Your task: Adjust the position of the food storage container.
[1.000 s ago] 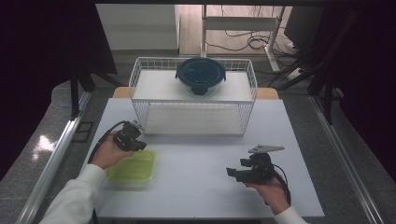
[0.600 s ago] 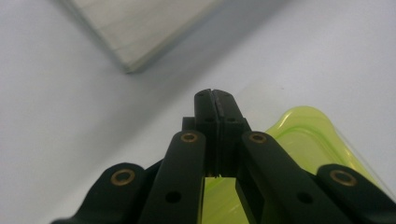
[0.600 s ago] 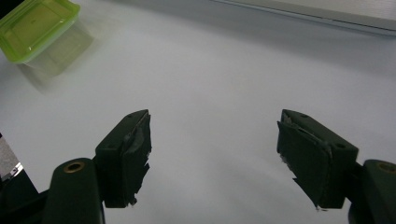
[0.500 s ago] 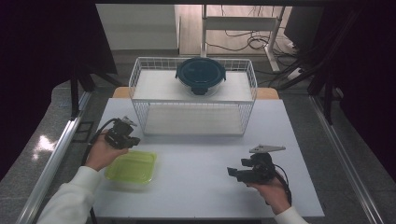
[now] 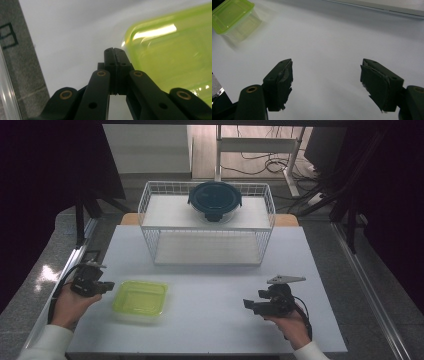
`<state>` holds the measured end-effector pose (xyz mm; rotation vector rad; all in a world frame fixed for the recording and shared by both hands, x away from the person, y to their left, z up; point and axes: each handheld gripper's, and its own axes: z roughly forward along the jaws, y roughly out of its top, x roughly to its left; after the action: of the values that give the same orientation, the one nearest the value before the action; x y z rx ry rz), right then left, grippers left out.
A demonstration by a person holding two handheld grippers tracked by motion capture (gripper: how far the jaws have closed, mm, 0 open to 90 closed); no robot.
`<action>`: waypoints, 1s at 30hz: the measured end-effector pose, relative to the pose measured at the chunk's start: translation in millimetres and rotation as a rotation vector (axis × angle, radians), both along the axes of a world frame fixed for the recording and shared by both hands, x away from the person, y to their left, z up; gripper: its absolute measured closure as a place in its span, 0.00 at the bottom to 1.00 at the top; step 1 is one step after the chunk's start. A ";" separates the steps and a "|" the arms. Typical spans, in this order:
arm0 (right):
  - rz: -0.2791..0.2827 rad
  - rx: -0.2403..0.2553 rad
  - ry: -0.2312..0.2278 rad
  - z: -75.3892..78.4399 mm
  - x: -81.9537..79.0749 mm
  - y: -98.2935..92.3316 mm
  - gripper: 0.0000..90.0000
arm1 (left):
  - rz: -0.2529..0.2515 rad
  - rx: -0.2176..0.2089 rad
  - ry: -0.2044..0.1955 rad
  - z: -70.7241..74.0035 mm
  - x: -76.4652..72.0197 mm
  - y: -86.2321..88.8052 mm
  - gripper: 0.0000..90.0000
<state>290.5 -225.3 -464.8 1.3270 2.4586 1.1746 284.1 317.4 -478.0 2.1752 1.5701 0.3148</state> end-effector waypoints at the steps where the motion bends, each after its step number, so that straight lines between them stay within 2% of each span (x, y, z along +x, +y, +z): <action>1: -0.001 0.000 0.001 -0.1 0.0 0.3 0.28 | -0.001 -0.003 0.008 -2.8 -2.2 1.7 1.00; 7: 0.000 -0.002 0.002 -0.8 0.2 1.3 0.28 | -0.015 -0.018 0.038 -16.2 -8.2 -5.2 1.00; 9: -0.001 -0.003 -0.001 -0.5 -0.1 1.5 0.28 | -0.013 -0.001 0.049 -19.7 -8.0 -9.3 1.00; 12: 0.000 -0.004 -0.006 0.3 -0.7 1.0 0.28 | -0.012 -0.050 0.061 -20.8 -8.1 -10.2 1.00; 18: -0.006 -0.003 -0.006 0.3 0.0 -0.2 0.28 | -0.037 -0.089 0.072 -21.4 -11.4 -24.0 1.00; 22: -0.006 -0.004 -0.007 1.0 -0.2 -0.2 0.28 | -0.067 -0.101 0.073 -22.5 -13.7 -34.4 1.00; 30: -0.010 -0.007 -0.007 0.7 0.1 -0.7 0.28 | -0.091 -0.119 0.074 -23.5 -13.8 -53.8 1.00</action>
<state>290.6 -226.0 -464.1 1.3298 2.4464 1.1659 270.3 263.6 -501.5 2.1801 1.4827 0.1107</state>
